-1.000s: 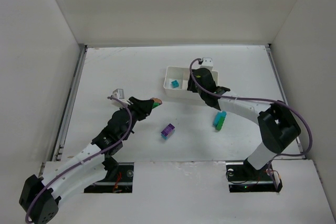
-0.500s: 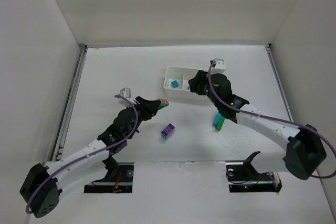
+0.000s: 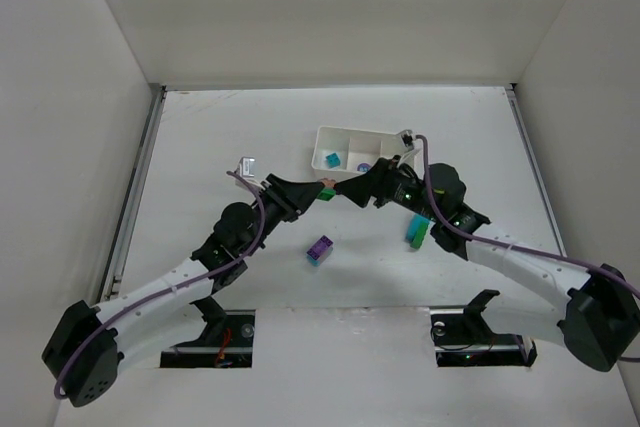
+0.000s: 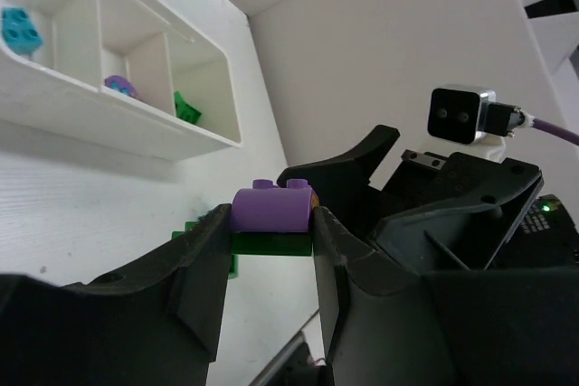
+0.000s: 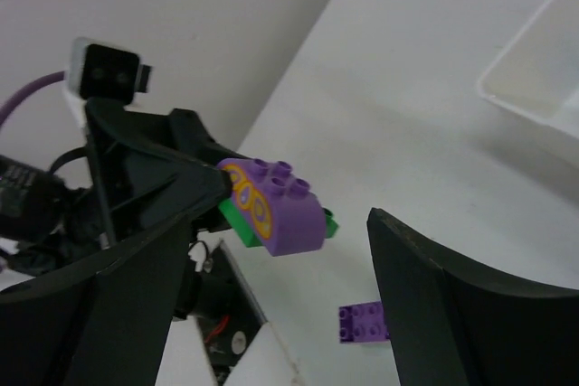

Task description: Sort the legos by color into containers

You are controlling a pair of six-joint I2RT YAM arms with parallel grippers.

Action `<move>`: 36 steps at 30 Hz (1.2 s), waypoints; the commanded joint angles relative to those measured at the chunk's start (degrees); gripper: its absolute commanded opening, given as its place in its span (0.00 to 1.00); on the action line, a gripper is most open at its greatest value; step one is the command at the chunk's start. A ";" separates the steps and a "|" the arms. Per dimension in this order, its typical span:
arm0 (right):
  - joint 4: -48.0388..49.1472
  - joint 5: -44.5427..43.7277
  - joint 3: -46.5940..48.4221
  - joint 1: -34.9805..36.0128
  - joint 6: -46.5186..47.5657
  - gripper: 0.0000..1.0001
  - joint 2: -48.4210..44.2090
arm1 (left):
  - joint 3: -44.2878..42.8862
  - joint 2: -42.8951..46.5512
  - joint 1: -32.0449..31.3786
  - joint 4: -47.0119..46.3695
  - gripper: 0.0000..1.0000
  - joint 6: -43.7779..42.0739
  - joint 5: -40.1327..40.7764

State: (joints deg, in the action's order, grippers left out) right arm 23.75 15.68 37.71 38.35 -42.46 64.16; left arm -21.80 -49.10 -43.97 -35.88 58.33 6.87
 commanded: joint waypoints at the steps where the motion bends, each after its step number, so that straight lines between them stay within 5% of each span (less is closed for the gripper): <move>1: 10.43 6.29 -0.80 0.19 -4.91 0.86 -0.53 | -2.46 -0.99 1.03 -8.15 0.13 4.07 -5.63; 9: 14.48 7.43 -1.50 0.28 -9.31 0.70 1.76 | -1.75 -2.49 2.17 -12.64 0.13 6.97 -9.16; 16: 15.80 8.22 -1.85 0.02 -10.54 0.66 2.55 | -2.01 -3.02 3.58 -13.87 0.14 8.56 -11.61; 36: 27.84 14.37 -4.40 -3.06 -20.38 0.68 5.71 | 1.76 -6.27 5.51 -25.82 0.14 9.53 -14.78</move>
State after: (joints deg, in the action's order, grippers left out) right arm 45.04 27.09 33.63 36.38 -60.31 69.80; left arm -20.91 -55.48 -39.11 -54.89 68.23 -6.81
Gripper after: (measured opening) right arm 0.666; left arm 0.341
